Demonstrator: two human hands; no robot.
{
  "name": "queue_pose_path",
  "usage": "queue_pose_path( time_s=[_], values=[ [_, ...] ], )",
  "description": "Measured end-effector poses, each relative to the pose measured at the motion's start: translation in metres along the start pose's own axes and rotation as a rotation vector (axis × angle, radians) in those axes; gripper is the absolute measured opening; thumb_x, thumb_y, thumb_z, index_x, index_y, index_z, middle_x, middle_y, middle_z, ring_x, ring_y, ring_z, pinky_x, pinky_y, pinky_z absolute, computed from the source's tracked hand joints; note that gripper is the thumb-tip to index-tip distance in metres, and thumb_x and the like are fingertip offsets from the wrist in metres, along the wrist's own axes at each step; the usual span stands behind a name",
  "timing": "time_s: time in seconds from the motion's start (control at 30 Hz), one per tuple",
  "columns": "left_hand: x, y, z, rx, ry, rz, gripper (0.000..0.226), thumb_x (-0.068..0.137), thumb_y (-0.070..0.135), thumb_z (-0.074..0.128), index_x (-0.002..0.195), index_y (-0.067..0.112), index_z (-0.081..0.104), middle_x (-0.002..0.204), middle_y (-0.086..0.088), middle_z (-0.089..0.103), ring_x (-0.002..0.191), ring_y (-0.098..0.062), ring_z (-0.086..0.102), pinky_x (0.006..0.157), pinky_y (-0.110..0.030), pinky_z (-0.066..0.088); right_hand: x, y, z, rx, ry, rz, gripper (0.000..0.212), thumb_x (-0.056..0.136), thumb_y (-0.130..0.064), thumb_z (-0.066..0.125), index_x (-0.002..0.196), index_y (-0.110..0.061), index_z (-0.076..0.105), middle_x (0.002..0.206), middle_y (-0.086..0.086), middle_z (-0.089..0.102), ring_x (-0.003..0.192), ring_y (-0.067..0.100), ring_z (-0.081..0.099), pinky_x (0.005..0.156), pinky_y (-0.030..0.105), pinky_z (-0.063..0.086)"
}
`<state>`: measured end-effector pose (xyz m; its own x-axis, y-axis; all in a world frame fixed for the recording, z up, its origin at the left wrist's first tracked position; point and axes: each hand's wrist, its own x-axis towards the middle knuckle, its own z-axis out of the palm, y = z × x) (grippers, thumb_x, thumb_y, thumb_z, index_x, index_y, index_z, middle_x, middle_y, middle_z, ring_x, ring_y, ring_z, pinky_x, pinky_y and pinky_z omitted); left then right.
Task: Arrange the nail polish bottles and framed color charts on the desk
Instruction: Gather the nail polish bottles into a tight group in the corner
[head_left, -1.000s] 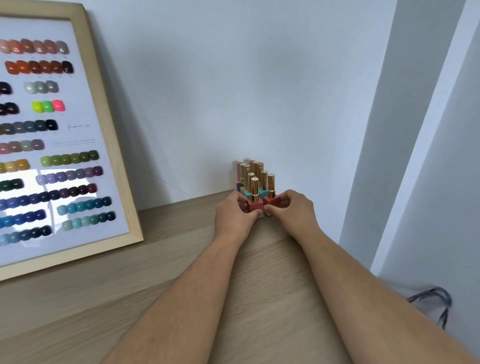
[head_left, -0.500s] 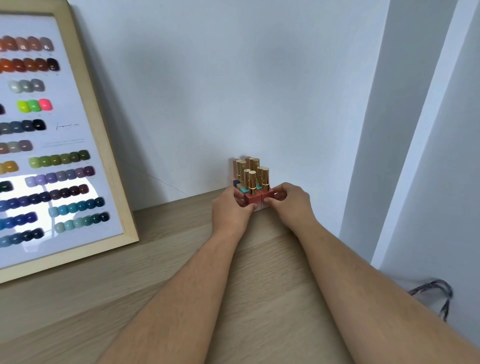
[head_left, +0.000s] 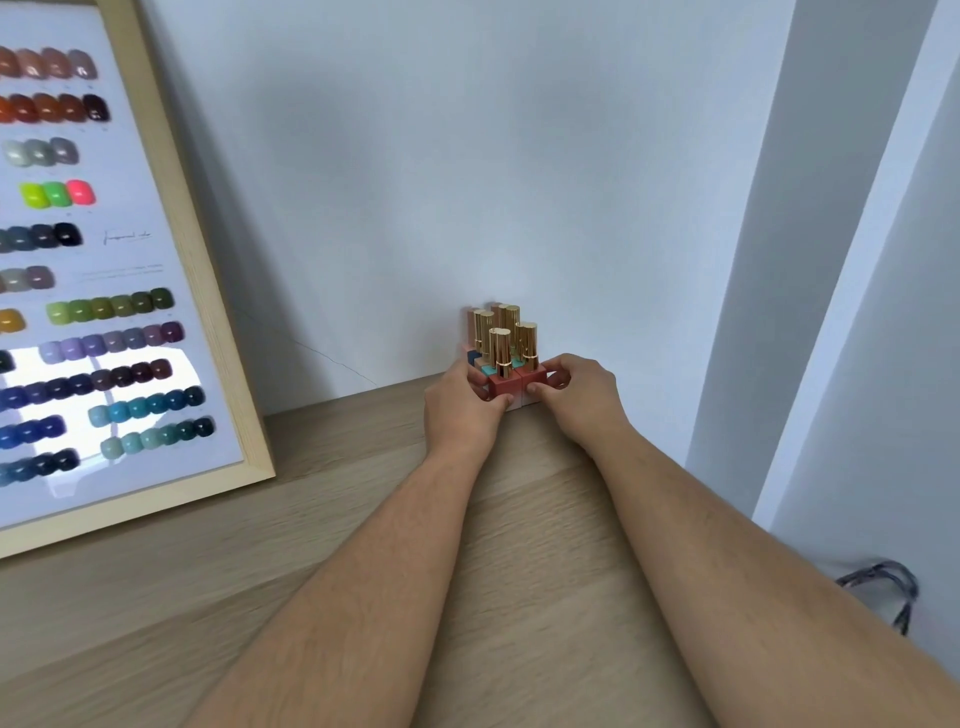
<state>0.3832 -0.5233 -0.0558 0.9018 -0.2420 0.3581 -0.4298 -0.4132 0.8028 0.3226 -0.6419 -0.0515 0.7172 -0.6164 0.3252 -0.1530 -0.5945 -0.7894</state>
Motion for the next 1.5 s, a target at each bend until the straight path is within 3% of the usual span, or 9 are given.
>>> queue_pose_path(
  time_s=[0.97, 1.2, 1.37, 1.5],
  values=[
    [0.012, 0.0, 0.004, 0.02, 0.017, -0.043, 0.032, 0.066, 0.022, 0.083, 0.081, 0.018, 0.055, 0.081, 0.002, 0.064, 0.079, -0.014, 0.062, 0.07, -0.027, 0.049, 0.011, 0.001, 0.005, 0.025, -0.031, 0.007, 0.029, 0.083, -0.015, 0.066, 0.112, -0.014, 0.064, 0.109, 0.009, 0.068, 0.098, 0.02, 0.061, 0.083, 0.021, 0.039],
    [0.008, -0.002, -0.002, 0.002, 0.008, -0.065, 0.035, 0.066, 0.028, 0.083, 0.086, 0.018, 0.055, 0.086, 0.001, 0.064, 0.081, -0.014, 0.06, 0.072, -0.029, 0.052, 0.007, 0.001, 0.001, 0.004, -0.014, 0.021, 0.035, 0.084, -0.02, 0.065, 0.118, -0.012, 0.061, 0.109, 0.006, 0.068, 0.095, 0.016, 0.061, 0.084, 0.023, 0.041],
    [-0.016, -0.001, -0.024, -0.078, -0.024, -0.064, 0.029, 0.069, 0.027, 0.08, 0.083, 0.022, 0.056, 0.079, 0.009, 0.06, 0.072, -0.004, 0.056, 0.059, -0.016, 0.041, -0.018, -0.003, -0.008, 0.013, 0.0, 0.002, 0.026, 0.085, -0.023, 0.065, 0.11, -0.017, 0.062, 0.1, 0.0, 0.066, 0.083, 0.009, 0.058, 0.077, 0.02, 0.041],
    [-0.055, -0.005, -0.058, -0.154, -0.067, -0.037, 0.025, 0.071, 0.025, 0.079, 0.083, 0.022, 0.058, 0.081, 0.005, 0.063, 0.076, -0.007, 0.059, 0.064, -0.014, 0.044, -0.054, -0.016, -0.019, 0.107, 0.018, -0.017, 0.02, 0.083, -0.018, 0.067, 0.102, -0.016, 0.064, 0.088, -0.003, 0.065, 0.077, 0.005, 0.057, 0.074, 0.014, 0.044]
  ],
)
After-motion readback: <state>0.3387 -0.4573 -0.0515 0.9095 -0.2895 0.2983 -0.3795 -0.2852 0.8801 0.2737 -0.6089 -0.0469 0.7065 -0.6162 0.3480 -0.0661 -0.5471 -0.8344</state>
